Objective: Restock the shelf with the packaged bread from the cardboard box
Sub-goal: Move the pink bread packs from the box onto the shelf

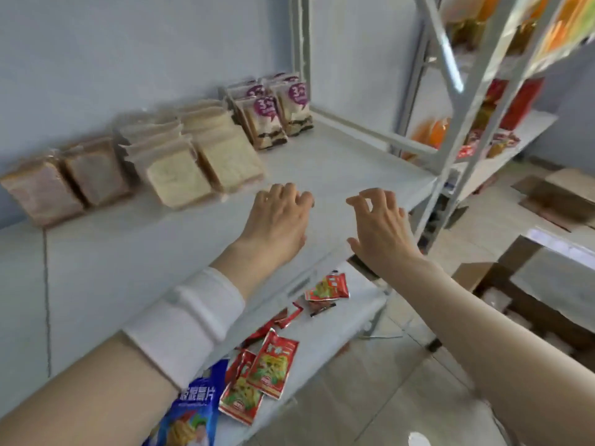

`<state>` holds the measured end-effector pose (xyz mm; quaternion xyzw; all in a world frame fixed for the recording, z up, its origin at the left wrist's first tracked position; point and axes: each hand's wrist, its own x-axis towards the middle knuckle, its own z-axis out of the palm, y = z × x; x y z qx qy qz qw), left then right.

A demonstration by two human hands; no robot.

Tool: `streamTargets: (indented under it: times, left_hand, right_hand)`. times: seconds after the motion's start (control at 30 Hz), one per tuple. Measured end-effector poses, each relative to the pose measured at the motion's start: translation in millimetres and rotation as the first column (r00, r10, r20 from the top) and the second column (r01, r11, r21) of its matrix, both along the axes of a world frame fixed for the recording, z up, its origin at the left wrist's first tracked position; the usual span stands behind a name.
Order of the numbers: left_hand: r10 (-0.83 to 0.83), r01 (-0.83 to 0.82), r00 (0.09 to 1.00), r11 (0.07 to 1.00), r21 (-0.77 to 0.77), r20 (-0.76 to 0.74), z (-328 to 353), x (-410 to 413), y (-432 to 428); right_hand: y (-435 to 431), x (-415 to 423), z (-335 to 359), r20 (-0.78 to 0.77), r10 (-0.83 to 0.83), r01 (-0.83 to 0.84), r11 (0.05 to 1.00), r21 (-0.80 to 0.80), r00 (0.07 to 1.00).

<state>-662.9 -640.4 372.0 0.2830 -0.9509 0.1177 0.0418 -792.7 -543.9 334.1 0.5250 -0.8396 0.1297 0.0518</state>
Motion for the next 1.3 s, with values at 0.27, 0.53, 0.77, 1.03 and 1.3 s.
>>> streamTargets:
  times: [0.27, 0.53, 0.77, 1.03, 1.3]
  left_hand:
    - [-0.301, 0.280, 0.938, 0.950, 0.136, 0.172, -64, -224, 151]
    - [-0.504, 0.396, 0.816, 0.845, 0.360, 0.284, -193, -417, 225]
    - [-0.571, 0.329, 0.708, 0.787, 0.521, 0.416, -301, -531, 258]
    - [-0.518, 0.129, 0.685, 0.778, 0.615, 0.512, -392, -591, 277]
    - [-0.321, -0.096, 0.799, 0.767, 0.634, 0.509, -532, -653, 246]
  right_hand:
    - [208, -181, -56, 0.061, -0.457, 0.434, 0.873, 0.223, 0.888]
    - [321, -334, -159, 0.059, -0.715, 0.618, 0.640, 0.456, 0.697]
    - [362, -415, -255, 0.188, -0.840, 0.575, 0.495, 0.651, 0.510]
    - [380, -457, -342, 0.334, -0.874, 0.408, 0.465, 0.785, 0.353]
    - [323, -505, -490, 0.562, -0.794, 0.379, 0.605, 0.700, 0.231]
